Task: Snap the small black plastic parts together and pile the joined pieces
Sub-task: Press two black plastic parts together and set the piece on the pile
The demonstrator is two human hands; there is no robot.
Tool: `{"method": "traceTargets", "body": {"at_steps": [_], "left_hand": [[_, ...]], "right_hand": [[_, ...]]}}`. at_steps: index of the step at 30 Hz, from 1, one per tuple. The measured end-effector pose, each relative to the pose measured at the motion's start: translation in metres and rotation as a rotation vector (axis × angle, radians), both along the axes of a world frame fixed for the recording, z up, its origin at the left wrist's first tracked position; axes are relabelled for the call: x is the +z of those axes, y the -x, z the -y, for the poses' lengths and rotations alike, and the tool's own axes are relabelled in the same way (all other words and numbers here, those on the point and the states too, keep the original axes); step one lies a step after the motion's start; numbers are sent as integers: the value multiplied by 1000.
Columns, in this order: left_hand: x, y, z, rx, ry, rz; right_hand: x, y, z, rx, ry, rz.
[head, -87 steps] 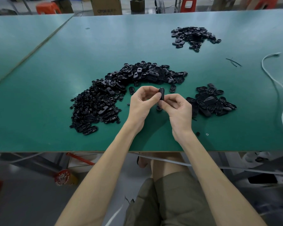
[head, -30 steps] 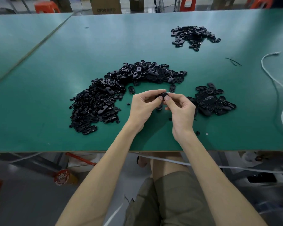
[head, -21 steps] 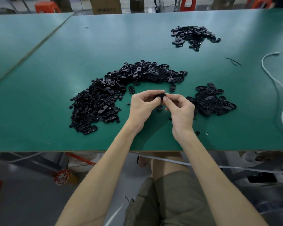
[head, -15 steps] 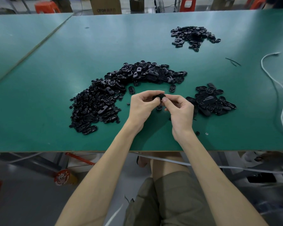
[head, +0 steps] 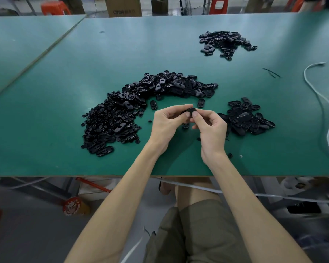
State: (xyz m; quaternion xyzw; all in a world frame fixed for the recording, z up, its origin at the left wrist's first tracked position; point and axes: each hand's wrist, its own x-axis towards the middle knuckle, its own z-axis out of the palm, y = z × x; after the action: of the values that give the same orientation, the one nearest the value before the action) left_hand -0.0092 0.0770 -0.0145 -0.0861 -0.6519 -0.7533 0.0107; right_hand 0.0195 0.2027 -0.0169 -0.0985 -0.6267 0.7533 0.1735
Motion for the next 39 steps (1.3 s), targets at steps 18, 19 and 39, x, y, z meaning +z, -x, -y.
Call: {"method": "traceTargets", "body": {"at_steps": [18,19,39], "left_hand": [[-1,1,0,-34,2,-8],[-1,1,0,-35,4,-10],[1,-1,-2,-3,45,-21]], "right_hand": [[2,-2,-1,-12,-3,10],[2,-2,-1,-11,-3,12],[4,-4,0,1,-19,25]]}}
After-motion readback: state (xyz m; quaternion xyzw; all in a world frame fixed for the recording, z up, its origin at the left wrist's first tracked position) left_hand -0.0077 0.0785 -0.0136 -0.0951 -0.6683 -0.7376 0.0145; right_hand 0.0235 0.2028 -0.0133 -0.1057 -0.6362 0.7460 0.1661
